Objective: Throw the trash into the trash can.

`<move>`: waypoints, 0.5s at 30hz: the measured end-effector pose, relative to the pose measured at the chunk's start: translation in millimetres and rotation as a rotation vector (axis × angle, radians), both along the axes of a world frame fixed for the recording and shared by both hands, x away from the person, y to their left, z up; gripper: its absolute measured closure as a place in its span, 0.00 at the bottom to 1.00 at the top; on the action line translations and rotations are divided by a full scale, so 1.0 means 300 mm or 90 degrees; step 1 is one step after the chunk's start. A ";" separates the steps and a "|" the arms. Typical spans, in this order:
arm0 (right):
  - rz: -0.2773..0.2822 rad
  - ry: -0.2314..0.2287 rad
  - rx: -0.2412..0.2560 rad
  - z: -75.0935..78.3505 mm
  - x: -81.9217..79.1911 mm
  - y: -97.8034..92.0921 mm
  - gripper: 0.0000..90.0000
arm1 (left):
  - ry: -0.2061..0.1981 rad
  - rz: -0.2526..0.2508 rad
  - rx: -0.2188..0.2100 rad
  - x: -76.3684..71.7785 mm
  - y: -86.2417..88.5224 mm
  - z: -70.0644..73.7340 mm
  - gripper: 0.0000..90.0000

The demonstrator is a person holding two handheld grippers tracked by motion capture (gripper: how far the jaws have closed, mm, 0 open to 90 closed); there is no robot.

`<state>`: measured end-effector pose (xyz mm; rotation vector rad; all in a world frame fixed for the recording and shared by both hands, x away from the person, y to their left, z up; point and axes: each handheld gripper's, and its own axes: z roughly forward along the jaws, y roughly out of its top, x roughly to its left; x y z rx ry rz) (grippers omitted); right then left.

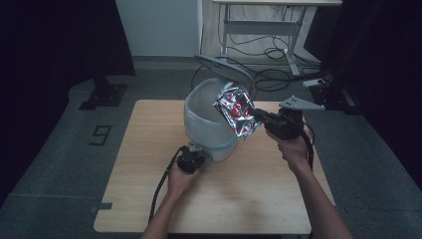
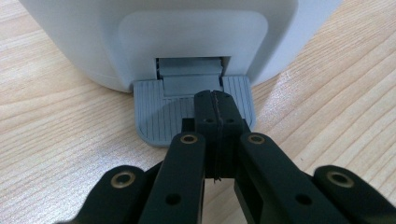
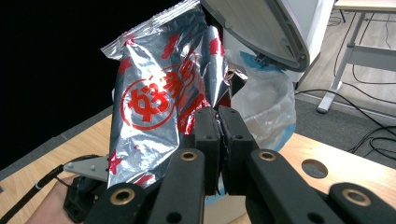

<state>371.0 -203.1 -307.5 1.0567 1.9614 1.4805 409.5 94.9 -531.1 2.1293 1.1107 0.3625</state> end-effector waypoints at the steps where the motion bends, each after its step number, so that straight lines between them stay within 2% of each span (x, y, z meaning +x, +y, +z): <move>1: 0.001 0.000 0.000 0.002 0.003 0.004 0.96 | 0.000 0.000 0.000 0.000 0.000 0.000 1.00; 15: 0.003 0.006 -0.003 0.006 0.039 0.047 0.96 | -0.003 -0.003 0.000 -0.001 0.002 -0.001 1.00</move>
